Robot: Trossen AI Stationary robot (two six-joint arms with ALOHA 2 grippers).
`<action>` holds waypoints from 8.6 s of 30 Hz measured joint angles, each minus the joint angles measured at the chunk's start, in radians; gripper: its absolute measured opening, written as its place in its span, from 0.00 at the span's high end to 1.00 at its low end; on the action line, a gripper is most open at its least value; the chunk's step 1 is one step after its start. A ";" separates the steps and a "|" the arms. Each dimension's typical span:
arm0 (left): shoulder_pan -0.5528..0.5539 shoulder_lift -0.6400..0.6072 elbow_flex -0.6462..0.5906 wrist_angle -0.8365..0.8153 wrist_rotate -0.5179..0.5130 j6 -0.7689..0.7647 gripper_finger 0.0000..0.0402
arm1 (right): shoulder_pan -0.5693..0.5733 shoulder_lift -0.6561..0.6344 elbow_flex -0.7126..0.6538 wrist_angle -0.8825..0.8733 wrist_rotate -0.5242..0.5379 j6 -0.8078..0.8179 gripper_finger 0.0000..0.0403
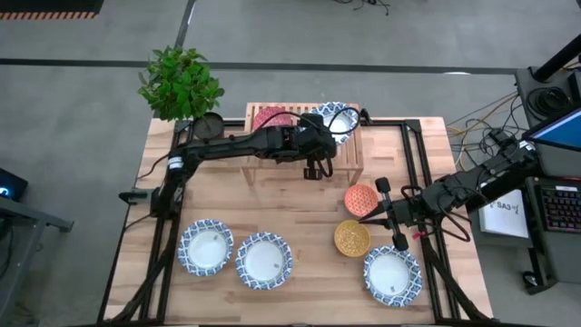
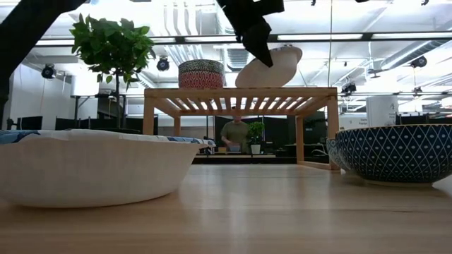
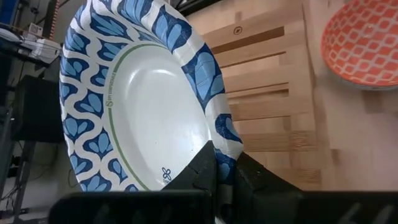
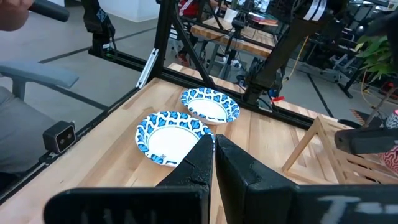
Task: Place and stack bowls onto a shelf
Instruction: Put the white patterned bowl on the shelf, then stack the yellow bowl on top of the red bowl on the shelf
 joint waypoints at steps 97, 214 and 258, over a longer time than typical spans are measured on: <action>-0.227 -1.362 -1.348 0.561 -0.065 -0.396 0.69 | -0.641 0.608 0.598 -0.659 -0.027 0.464 0.98; -0.232 -1.427 -1.511 0.559 -0.062 -0.423 0.69 | -0.331 1.271 1.724 -1.228 0.235 -0.083 0.97; -0.232 -1.423 -1.511 0.559 -0.063 -0.401 0.69 | -0.716 1.283 1.711 -1.079 0.024 -0.866 0.97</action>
